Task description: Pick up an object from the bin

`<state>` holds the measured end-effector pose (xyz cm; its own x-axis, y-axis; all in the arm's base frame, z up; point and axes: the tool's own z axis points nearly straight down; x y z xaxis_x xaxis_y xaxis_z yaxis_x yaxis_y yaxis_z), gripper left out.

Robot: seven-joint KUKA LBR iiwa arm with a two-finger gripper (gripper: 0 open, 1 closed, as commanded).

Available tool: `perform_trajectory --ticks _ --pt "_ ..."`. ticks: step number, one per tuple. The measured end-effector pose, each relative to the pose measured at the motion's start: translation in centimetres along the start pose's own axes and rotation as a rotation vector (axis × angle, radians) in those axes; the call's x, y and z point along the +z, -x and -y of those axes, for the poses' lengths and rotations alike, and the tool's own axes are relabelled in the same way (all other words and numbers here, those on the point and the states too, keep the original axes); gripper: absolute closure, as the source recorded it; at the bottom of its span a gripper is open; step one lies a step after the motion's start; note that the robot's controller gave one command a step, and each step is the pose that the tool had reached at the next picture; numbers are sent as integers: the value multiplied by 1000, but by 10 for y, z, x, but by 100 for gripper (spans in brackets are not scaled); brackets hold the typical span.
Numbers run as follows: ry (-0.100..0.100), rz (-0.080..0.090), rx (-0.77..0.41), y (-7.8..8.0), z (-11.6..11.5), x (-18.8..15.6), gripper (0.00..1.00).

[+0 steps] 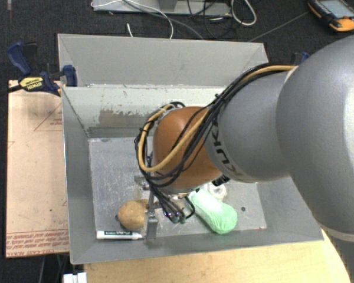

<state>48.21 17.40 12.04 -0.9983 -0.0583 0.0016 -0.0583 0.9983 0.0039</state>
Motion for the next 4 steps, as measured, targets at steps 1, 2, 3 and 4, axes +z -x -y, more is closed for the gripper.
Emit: perform_trajectory --ticks 1,2,3,4 --pt "-1 2 -23 10 14 52 0" --pt "3 5 -40 2 9 51 100" --pt "3 5 -40 2 9 51 100" --pt "3 2 -39 1 9 27 100"
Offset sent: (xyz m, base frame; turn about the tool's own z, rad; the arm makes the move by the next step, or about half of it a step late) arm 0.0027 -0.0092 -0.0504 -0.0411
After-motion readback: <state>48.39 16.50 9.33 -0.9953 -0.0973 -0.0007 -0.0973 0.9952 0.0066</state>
